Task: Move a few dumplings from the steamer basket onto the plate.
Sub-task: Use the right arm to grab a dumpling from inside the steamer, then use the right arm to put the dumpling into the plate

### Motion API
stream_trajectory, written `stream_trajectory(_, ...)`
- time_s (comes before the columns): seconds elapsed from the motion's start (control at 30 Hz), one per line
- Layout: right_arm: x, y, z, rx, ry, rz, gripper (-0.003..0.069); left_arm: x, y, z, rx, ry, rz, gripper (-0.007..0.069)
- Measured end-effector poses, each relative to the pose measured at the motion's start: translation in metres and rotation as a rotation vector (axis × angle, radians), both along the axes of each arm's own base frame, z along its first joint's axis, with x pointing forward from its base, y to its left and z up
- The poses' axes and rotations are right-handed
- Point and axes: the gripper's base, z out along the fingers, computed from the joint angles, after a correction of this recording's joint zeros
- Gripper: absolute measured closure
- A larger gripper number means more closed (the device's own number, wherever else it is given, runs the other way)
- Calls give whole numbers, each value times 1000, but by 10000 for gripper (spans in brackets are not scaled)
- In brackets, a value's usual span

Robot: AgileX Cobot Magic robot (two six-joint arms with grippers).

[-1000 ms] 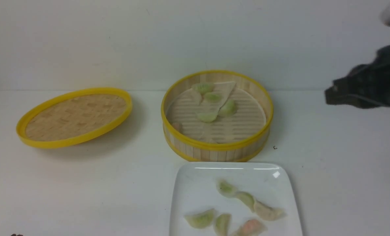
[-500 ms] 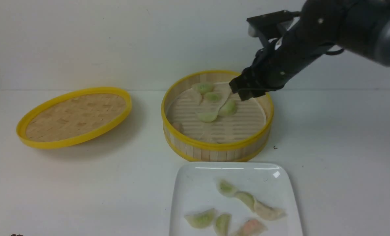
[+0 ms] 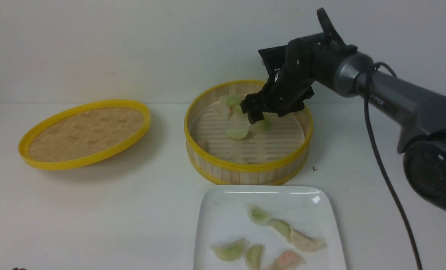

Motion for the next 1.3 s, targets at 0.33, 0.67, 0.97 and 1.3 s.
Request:
stream_trajectory(0.33,-5,-2,6,-21,40,-4,279,0,0,0,0,0,0,631)
stream_trajectory(0.67,-64,-26,169,-9,-93,95,279,0,0,0,1,0,0,631)
stream_trajectory(0.97,-166,-54,213,104,-28,190,279,0,0,0,1,0,0,631)
stream_trajectory(1.3,-198,-68,61,85,143,128,279,0,0,0,2,0,-1,631)
